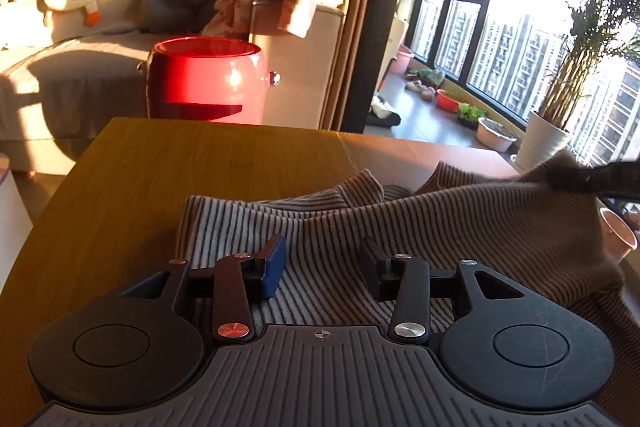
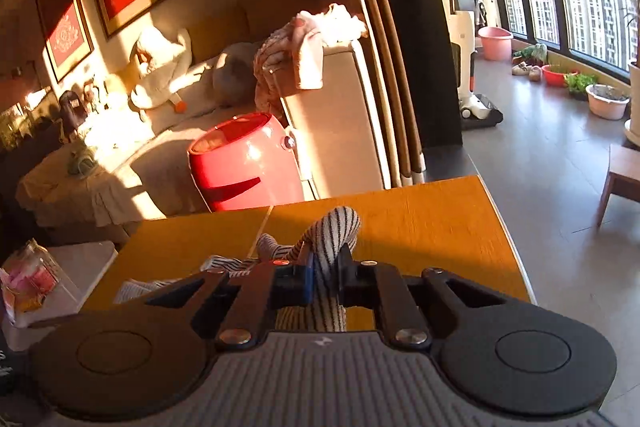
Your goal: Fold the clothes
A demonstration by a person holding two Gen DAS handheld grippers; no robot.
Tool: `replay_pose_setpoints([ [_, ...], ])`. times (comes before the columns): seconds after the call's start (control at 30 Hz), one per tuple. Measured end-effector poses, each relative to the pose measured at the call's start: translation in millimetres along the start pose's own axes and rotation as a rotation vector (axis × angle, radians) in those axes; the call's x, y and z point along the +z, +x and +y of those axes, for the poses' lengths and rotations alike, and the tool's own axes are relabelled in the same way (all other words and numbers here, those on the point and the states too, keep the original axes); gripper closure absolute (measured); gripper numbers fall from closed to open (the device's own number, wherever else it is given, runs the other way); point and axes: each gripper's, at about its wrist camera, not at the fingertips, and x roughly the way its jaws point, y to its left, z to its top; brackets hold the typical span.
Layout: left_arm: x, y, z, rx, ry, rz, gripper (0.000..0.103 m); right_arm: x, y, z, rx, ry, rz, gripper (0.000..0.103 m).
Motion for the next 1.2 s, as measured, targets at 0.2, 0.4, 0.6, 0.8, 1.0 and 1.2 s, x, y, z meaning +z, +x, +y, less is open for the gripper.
replay_pose_setpoints([
  [0.2,-3.7,-3.6,3.3,-0.017,-0.012,-0.01,0.054,-27.9,28.9,-8.0,-0.156,-0.092,0.059,0.08],
  [0.4,-3.4,-3.0,0.8,-0.018,0.0,-0.014,0.04,-16.5,-14.0,-1.5,-0.151,-0.017,-0.029,0.079],
  [0.6,-3.2,-3.3,3.9,-0.038,-0.016,-0.017,0.036,-46.9,-9.4,19.2,-0.01,-0.041,0.047,0.077],
  [0.8,-3.5,-4.4,6.7,-0.058,-0.029,-0.023,0.029,-60.7,2.5,27.4,-0.057,-0.142,0.019,0.073],
  [1.0,-3.7,-5.4,2.5,-0.081,0.0,-0.03,0.006,-62.7,-1.6,24.8,-0.047,-0.127,0.007,0.072],
  [1.2,-4.1,-6.9,0.9,-0.057,-0.003,-0.039,0.001,-64.0,-2.0,26.8,-0.042,-0.142,0.001,0.064],
])
